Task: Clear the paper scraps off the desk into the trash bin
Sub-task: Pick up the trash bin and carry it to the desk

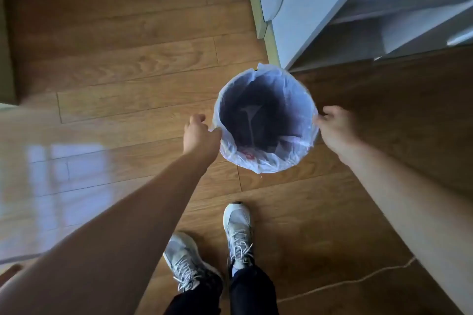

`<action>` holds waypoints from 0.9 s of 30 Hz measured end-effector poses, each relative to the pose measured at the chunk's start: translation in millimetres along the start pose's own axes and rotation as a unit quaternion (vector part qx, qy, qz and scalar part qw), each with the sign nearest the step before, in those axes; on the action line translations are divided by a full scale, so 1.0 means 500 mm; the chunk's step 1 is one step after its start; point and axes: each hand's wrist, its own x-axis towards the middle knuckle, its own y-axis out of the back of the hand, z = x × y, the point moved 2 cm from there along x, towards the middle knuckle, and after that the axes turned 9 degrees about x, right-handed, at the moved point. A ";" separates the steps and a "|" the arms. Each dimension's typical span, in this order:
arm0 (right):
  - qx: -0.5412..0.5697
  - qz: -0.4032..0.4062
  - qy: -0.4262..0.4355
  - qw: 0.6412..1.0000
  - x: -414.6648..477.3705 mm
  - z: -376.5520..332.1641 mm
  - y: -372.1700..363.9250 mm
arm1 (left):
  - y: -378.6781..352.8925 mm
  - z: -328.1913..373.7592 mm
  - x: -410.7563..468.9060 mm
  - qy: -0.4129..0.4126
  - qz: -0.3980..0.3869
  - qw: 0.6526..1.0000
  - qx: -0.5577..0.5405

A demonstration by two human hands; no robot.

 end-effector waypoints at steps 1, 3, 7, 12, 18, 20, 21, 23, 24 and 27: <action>-0.012 -0.001 -0.001 1.000 0.016 0.013 -0.012 | -0.016 -0.006 0.013 0.011 -0.011 1.000 -0.017; -0.039 -0.006 0.006 0.999 0.046 0.034 -0.034 | -0.047 -0.019 0.039 0.022 -0.029 0.997 -0.064; -0.042 0.019 -0.004 0.999 0.082 0.064 -0.063 | -0.079 -0.037 0.078 0.041 -0.020 0.993 -0.111; -0.063 0.055 -0.006 0.996 0.092 0.058 -0.065 | -0.070 -0.044 0.098 0.065 -0.022 0.986 -0.152; -0.064 -0.008 -0.001 0.998 0.000 -0.043 -0.046 | 0.056 -0.039 0.025 0.069 -0.027 0.983 -0.170; -0.053 -0.027 -0.001 0.998 -0.052 -0.099 -0.036 | 0.122 -0.034 -0.017 0.077 -0.023 0.981 -0.179; -0.051 -0.039 0.003 0.998 -0.080 -0.129 -0.031 | 0.157 -0.033 -0.040 0.083 -0.021 0.979 -0.186; -0.048 -0.066 0.011 0.997 -0.136 -0.193 -0.023 | 0.230 -0.031 -0.092 0.100 -0.018 0.973 -0.208; -0.045 -0.080 0.018 0.996 -0.168 -0.235 -0.019 | 0.277 -0.029 -0.123 0.107 -0.016 0.969 -0.221; -0.057 -0.108 0.042 0.992 -0.248 -0.339 -0.011 | 0.393 -0.028 -0.209 0.133 -0.007 0.961 -0.243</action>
